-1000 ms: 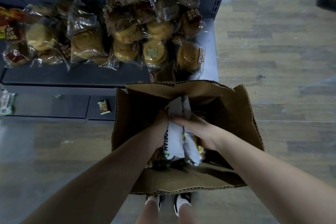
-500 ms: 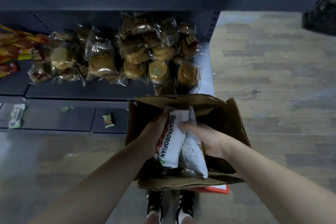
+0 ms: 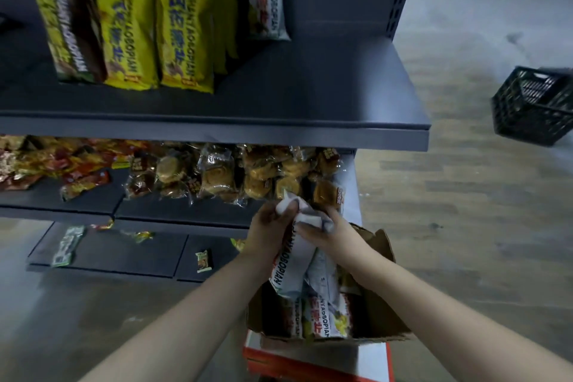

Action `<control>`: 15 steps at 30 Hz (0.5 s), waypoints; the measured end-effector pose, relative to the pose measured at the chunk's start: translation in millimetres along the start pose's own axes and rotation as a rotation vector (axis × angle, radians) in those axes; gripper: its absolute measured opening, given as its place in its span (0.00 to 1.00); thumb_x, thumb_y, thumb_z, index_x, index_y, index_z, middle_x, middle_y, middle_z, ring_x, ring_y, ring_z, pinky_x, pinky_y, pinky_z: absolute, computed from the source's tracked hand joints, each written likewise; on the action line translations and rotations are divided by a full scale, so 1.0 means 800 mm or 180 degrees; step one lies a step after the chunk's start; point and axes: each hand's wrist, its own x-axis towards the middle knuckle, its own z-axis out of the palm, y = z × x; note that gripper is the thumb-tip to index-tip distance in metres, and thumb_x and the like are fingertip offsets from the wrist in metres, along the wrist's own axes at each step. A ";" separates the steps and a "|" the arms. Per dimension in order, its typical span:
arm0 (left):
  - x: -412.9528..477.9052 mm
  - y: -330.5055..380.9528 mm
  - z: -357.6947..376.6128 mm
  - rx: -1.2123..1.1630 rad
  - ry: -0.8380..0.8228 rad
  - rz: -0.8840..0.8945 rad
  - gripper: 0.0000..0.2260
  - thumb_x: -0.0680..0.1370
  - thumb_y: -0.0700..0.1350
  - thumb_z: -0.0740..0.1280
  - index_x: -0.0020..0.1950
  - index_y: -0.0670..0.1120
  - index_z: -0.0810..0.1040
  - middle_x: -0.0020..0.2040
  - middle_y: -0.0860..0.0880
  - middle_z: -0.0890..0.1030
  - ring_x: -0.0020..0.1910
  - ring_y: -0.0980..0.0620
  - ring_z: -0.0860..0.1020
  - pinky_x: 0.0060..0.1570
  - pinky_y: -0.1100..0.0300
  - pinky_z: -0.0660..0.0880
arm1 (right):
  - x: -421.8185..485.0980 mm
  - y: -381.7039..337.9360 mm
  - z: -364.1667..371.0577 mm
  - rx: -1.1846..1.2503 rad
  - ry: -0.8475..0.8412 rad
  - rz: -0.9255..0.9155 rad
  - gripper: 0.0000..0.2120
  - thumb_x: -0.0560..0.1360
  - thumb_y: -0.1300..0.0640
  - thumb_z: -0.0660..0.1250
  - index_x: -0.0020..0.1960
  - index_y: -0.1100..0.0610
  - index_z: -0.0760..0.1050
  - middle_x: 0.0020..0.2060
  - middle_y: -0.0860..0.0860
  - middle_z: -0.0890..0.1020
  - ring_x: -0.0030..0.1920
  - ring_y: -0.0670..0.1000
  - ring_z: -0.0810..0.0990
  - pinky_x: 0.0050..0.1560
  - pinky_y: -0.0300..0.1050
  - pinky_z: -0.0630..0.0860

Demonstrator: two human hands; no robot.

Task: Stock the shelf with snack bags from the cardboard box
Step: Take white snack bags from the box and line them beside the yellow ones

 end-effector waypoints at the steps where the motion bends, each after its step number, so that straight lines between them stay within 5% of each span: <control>1: -0.007 0.013 -0.001 -0.0034 0.0045 0.0163 0.04 0.78 0.43 0.65 0.45 0.43 0.76 0.43 0.45 0.80 0.41 0.48 0.79 0.41 0.59 0.75 | -0.003 -0.013 0.003 -0.0071 0.0089 -0.0078 0.19 0.75 0.57 0.70 0.63 0.62 0.73 0.52 0.56 0.82 0.58 0.50 0.80 0.54 0.36 0.74; 4: -0.025 0.051 -0.006 0.0237 0.0027 0.0686 0.05 0.78 0.44 0.65 0.43 0.46 0.78 0.39 0.51 0.81 0.40 0.55 0.80 0.39 0.66 0.74 | -0.011 -0.049 0.010 -0.0305 0.0318 -0.0302 0.17 0.74 0.50 0.71 0.62 0.50 0.75 0.54 0.42 0.81 0.56 0.38 0.78 0.56 0.38 0.73; 8: -0.050 0.101 -0.019 0.0500 0.0101 0.1236 0.09 0.80 0.49 0.60 0.49 0.47 0.78 0.41 0.53 0.82 0.40 0.62 0.80 0.38 0.72 0.73 | -0.023 -0.103 0.010 -0.0065 0.0498 -0.0594 0.07 0.75 0.54 0.69 0.48 0.42 0.76 0.42 0.33 0.82 0.45 0.29 0.78 0.44 0.24 0.71; 11: -0.060 0.130 -0.026 0.0392 0.0164 0.1385 0.09 0.81 0.49 0.58 0.48 0.51 0.77 0.42 0.52 0.82 0.37 0.64 0.80 0.35 0.73 0.74 | -0.025 -0.143 0.007 0.0152 0.0419 -0.0760 0.05 0.77 0.59 0.67 0.48 0.49 0.78 0.39 0.40 0.85 0.42 0.37 0.82 0.39 0.27 0.74; 15: -0.068 0.164 -0.034 -0.0051 0.0092 0.1392 0.10 0.81 0.49 0.58 0.49 0.47 0.76 0.40 0.49 0.82 0.39 0.55 0.81 0.38 0.63 0.77 | -0.019 -0.189 0.007 0.0012 0.0314 -0.0809 0.07 0.77 0.56 0.66 0.55 0.52 0.77 0.47 0.48 0.85 0.48 0.45 0.83 0.47 0.34 0.77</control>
